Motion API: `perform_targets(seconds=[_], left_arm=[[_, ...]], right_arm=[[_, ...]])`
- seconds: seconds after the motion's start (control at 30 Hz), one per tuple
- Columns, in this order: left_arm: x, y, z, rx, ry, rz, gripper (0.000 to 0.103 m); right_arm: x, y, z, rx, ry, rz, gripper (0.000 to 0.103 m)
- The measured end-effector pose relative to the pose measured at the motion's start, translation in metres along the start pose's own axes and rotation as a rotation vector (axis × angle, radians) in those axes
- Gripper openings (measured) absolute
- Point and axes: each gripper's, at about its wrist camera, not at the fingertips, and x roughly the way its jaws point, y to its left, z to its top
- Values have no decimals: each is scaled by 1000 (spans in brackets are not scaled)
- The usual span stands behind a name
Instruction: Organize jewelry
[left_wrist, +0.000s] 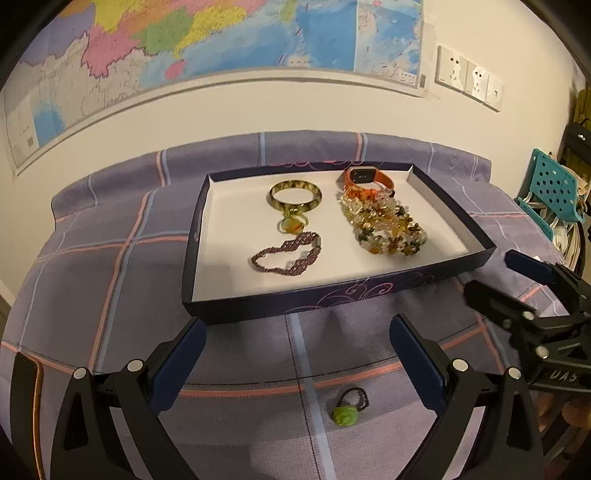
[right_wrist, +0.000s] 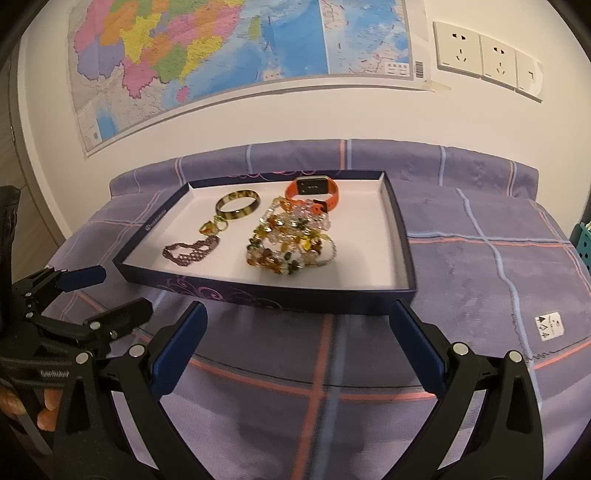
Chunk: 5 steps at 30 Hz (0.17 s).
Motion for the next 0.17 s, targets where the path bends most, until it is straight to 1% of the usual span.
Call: perform_targets(seconds=[0.07, 0.17], left_arm=[[3, 6, -1, -14, 16, -8, 96], [2, 19, -3, -27, 11, 4, 96]], right_arm=[[-1, -11, -1, -7, 13, -28, 97], [-3, -39, -4, -11, 51, -105, 97]])
